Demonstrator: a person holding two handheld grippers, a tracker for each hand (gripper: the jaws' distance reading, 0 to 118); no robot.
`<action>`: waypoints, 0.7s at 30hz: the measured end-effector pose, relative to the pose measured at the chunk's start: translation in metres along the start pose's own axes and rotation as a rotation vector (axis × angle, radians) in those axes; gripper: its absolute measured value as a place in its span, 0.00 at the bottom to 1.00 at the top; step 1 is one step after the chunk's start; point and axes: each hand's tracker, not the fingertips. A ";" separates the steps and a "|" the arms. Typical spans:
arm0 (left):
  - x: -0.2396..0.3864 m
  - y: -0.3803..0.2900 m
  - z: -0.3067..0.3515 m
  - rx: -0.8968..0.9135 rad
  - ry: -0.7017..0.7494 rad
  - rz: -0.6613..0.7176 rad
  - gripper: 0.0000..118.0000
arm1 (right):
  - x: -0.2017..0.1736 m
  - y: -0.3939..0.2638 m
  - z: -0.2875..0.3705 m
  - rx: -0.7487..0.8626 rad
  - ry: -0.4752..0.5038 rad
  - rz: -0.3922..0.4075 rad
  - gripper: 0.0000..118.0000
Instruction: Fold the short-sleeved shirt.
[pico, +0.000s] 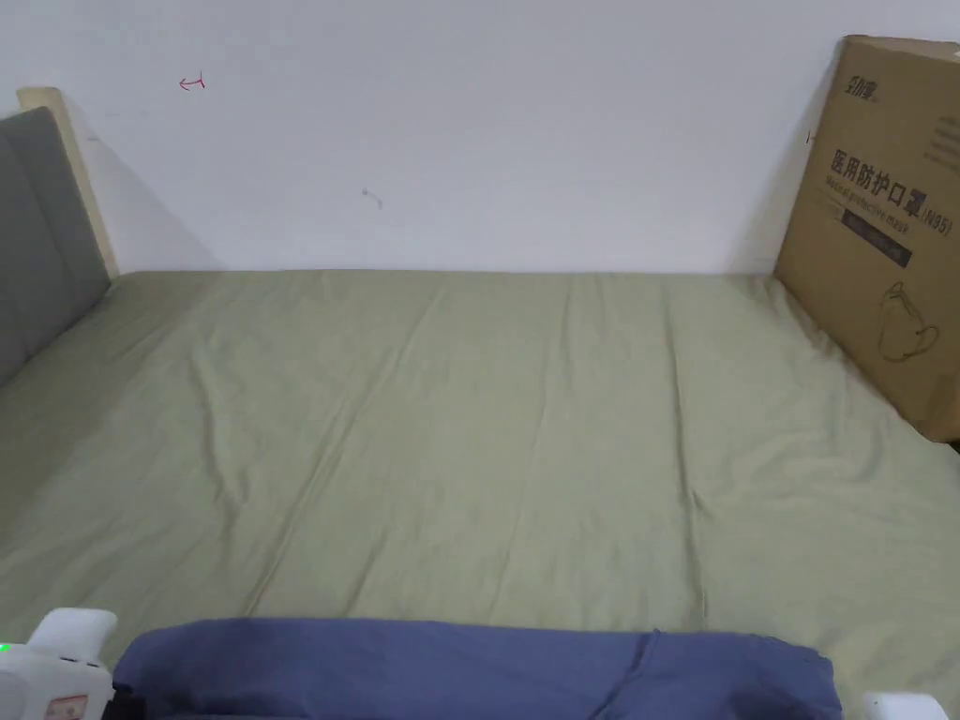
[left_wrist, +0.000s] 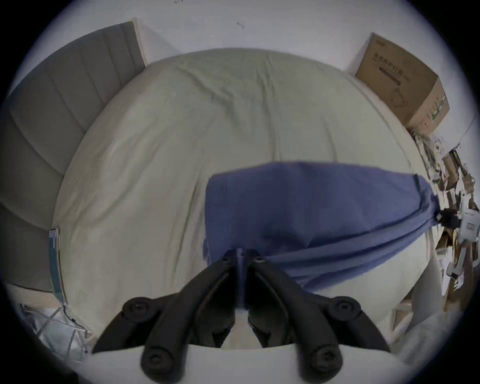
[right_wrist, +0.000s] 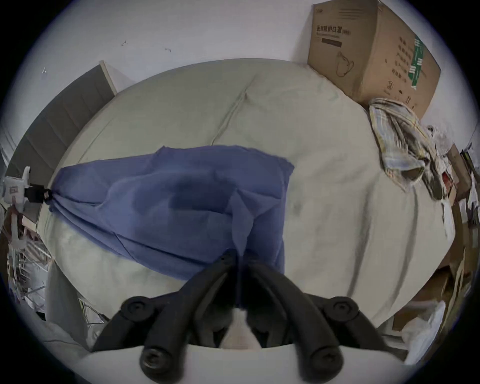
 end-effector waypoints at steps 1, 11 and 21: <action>0.001 -0.002 0.000 0.011 0.028 0.011 0.33 | -0.001 0.000 0.000 -0.004 -0.009 0.000 0.27; 0.009 0.004 0.056 0.184 -0.052 0.124 0.64 | -0.007 0.038 0.056 0.221 -0.068 -0.025 0.41; 0.050 -0.006 0.130 0.541 -0.012 0.225 0.00 | -0.102 0.072 0.112 0.720 -0.093 0.064 0.01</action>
